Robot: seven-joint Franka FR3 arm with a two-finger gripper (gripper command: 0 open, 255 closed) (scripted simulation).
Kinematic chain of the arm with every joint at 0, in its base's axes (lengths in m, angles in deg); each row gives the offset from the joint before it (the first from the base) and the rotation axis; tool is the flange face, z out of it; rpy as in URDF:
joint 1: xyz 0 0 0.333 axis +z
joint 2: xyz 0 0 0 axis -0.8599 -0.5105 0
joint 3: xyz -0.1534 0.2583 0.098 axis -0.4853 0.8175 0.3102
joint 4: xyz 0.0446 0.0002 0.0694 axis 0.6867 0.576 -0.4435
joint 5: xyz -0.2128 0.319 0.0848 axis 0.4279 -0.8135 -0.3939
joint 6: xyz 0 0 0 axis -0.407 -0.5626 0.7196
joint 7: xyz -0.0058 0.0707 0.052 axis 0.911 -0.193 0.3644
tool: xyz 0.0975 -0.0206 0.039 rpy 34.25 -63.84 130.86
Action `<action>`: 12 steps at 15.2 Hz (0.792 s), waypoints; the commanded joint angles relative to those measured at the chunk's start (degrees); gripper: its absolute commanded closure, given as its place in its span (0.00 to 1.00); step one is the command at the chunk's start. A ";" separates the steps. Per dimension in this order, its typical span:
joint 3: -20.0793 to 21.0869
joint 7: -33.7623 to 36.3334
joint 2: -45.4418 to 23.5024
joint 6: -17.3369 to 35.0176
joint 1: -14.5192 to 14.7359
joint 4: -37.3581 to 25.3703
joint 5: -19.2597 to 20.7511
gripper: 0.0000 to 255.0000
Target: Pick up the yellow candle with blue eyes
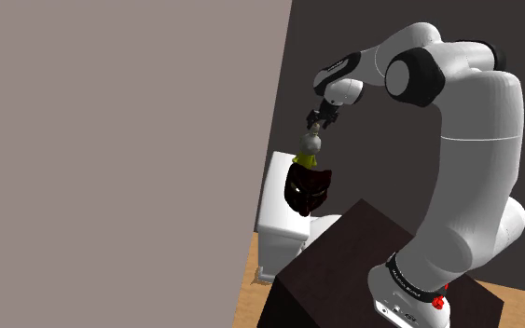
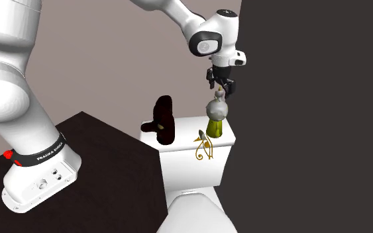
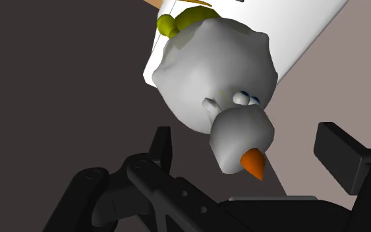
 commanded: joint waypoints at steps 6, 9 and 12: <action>0.26 -0.35 -0.84 0.45 -0.30 -0.37 -0.38 1.00; 0.26 -0.35 -0.84 0.44 -0.30 -0.38 -0.38 1.00; 0.31 -0.37 -0.93 0.54 -0.31 -0.37 -0.43 1.00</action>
